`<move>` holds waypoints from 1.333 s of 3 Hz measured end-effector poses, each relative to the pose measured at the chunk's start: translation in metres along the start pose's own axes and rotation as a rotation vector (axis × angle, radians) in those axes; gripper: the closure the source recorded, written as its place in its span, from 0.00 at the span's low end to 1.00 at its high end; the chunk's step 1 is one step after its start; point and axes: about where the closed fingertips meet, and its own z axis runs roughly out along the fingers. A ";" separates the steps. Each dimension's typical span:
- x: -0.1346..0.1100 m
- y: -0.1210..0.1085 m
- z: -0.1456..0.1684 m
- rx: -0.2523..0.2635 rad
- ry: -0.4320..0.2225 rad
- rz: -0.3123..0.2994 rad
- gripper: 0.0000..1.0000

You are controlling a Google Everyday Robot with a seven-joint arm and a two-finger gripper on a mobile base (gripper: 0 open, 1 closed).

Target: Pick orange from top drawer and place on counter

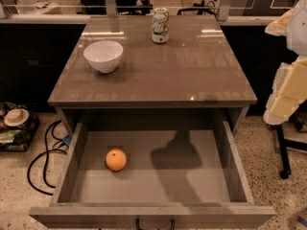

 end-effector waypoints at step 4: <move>-0.010 0.039 0.125 -0.029 -0.249 0.067 0.00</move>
Offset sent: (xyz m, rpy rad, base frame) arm 0.0255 0.0273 -0.0834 0.1241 -0.0273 -0.0180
